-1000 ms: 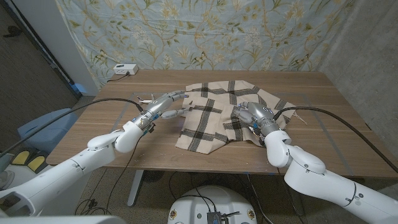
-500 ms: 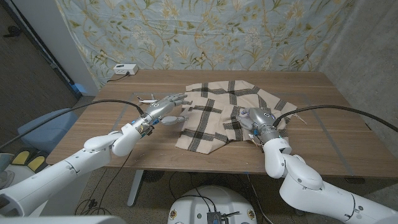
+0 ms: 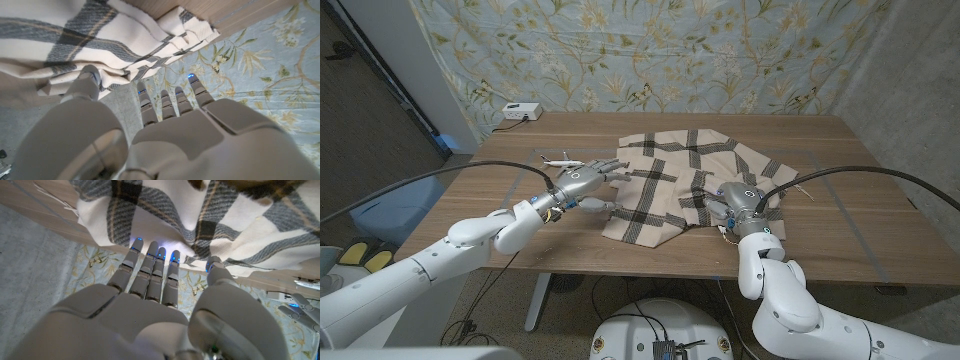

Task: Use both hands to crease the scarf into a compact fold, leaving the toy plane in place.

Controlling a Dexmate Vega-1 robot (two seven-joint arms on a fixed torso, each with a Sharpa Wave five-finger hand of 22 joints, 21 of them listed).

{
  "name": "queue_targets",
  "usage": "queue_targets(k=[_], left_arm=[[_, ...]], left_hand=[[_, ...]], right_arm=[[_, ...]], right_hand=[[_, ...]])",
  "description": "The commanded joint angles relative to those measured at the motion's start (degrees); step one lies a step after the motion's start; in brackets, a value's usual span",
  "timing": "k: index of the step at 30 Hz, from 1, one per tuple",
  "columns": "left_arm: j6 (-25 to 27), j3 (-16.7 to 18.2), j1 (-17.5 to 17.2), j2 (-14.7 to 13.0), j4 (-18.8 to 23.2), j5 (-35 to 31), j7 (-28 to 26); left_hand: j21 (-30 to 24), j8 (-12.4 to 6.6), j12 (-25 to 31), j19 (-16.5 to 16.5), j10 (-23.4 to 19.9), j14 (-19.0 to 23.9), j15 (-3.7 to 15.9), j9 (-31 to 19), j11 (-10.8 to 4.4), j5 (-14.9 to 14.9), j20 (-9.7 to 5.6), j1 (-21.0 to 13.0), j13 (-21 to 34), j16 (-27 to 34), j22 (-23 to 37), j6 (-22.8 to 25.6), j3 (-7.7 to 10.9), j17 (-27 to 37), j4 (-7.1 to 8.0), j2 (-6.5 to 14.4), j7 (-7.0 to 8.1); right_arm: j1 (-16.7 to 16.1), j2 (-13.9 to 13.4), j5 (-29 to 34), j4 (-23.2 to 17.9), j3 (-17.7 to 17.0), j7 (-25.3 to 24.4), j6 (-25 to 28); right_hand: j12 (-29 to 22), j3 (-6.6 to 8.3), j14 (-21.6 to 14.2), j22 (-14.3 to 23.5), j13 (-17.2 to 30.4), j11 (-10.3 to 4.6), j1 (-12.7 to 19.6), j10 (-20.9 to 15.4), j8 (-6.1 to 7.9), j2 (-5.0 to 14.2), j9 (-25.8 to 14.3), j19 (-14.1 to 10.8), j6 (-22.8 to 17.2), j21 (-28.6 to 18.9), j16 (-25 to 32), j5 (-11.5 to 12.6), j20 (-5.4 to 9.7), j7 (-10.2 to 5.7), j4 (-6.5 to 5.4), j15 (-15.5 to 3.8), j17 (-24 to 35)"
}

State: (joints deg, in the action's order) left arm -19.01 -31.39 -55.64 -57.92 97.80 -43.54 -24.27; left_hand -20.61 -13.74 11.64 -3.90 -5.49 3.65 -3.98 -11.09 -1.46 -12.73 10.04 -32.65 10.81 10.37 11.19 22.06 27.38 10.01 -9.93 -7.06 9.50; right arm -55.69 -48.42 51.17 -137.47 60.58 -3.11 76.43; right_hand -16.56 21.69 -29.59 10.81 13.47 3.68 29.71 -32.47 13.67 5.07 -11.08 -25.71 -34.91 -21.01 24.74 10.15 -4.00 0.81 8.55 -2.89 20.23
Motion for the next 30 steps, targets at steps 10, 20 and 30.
queue_targets(k=[10,20,30], left_arm=[[2.05,-0.90,0.26,-1.51,1.56,-4.93,1.04],[2.11,-1.37,0.76,-1.21,0.81,-3.78,2.85],[0.90,-2.29,1.84,-0.54,-0.34,-2.88,4.38]], left_hand=[[0.28,0.73,-0.05,0.13,0.46,-1.01,0.02,-0.19,-0.22,-0.93,-0.13,-0.41,0.23,0.04,0.10,-0.83,-1.24,0.32,0.45,-1.82,-0.53],[0.46,1.11,-0.01,0.23,0.67,-1.13,0.22,-0.25,-0.45,-1.30,-0.31,-0.23,0.24,0.15,0.15,-1.16,-2.10,0.34,0.99,-2.00,-0.86],[0.63,1.60,-0.03,0.27,1.02,-1.36,0.02,-0.32,-0.04,-1.62,-0.25,0.23,0.26,0.19,0.21,-1.79,-3.02,0.37,1.65,-1.83,-1.65]], right_arm=[[-15.56,23.92,59.53,18.46,-17.13,38.12,-16.96],[-18.52,31.62,50.19,28.92,-20.16,-3.44,-13.22],[-17.51,30.01,41.30,29.69,-20.62,-18.32,-13.06]], right_hand=[[0.51,-3.51,2.09,0.37,1.02,-1.53,-2.60,2.38,-1.00,-3.59,-0.47,0.94,1.05,0.48,0.44,0.43,-1.23,-1.25,-0.74,-1.22,2.38],[-11.78,2.62,-18.10,1.53,6.14,-7.63,21.20,-22.55,7.86,4.96,-2.10,-8.62,-20.83,-5.54,19.08,0.24,6.09,-5.67,0.73,-9.43,17.89],[-15.28,1.37,-20.21,2.40,9.35,-8.47,24.24,-25.04,8.84,4.48,-4.27,-8.26,-20.62,-7.06,23.75,0.63,6.97,-5.35,0.57,-9.60,24.10]])
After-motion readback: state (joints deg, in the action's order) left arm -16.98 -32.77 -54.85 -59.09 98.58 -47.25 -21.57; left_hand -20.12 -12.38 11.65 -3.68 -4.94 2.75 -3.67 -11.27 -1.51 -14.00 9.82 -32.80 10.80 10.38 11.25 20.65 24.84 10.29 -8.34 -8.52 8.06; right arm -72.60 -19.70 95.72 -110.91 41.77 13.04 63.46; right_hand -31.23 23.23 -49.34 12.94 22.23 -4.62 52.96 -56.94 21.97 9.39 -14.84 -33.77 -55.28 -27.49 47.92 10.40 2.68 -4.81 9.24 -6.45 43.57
